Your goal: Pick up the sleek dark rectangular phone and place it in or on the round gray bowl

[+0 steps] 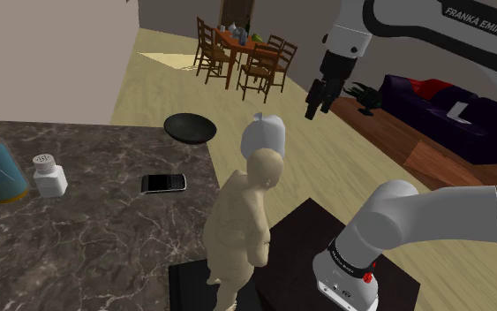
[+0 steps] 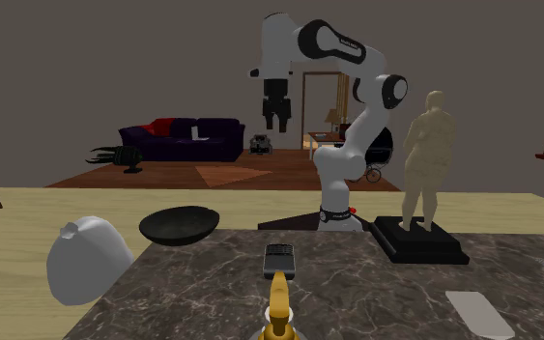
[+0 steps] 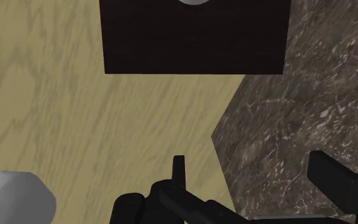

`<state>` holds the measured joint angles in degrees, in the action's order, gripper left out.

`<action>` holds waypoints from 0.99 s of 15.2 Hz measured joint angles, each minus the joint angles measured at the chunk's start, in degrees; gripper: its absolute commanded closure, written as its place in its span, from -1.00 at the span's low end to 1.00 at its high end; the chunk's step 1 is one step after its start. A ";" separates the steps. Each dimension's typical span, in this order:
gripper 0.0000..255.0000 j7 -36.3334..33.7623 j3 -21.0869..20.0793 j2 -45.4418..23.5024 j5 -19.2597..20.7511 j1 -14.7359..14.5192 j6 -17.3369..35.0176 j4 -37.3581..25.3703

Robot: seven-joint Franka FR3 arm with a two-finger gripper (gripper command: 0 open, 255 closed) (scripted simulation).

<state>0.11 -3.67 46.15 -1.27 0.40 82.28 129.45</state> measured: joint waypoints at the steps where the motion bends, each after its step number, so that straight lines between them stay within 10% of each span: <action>1: -1.00 0.00 0.00 0.00 0.00 0.00 0.00 0.00; 15: -1.00 5.69 -7.45 -17.60 -3.63 -7.55 17.50 -0.88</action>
<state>5.80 -11.13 28.55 -4.90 -7.15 99.79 128.57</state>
